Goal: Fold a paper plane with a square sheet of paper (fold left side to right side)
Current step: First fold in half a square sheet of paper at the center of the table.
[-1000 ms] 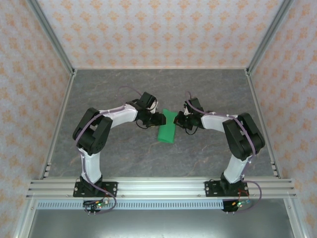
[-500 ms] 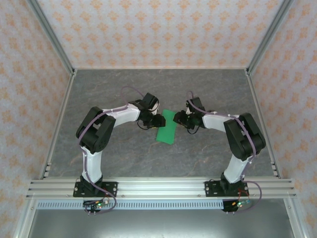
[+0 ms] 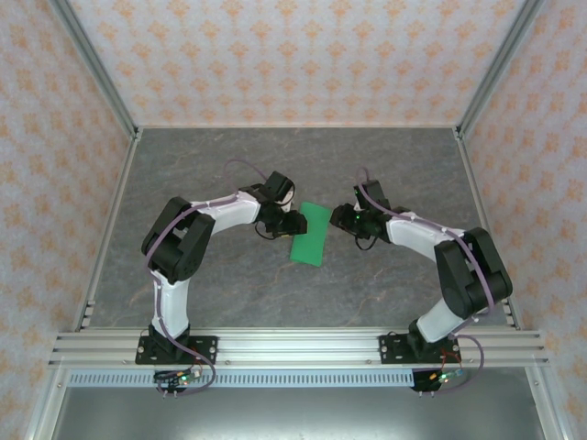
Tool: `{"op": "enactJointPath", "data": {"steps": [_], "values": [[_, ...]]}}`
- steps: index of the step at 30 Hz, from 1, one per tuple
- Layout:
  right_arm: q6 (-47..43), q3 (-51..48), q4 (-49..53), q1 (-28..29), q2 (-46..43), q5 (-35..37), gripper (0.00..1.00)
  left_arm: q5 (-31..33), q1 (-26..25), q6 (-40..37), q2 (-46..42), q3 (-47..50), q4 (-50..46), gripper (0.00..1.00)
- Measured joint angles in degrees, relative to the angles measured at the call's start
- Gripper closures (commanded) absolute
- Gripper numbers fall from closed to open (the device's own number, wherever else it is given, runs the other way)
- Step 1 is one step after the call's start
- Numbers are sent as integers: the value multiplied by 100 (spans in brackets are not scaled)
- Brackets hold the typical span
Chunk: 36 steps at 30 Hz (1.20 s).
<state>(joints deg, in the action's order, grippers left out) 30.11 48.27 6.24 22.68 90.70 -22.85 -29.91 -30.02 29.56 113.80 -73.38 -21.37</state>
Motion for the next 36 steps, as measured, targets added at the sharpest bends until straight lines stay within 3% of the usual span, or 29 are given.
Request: {"op": "enactJointPath", "data": {"steps": [36], "values": [[114,-83,-33,2,-2,-203,53,103,0,361,63,-74,-83,59]]}}
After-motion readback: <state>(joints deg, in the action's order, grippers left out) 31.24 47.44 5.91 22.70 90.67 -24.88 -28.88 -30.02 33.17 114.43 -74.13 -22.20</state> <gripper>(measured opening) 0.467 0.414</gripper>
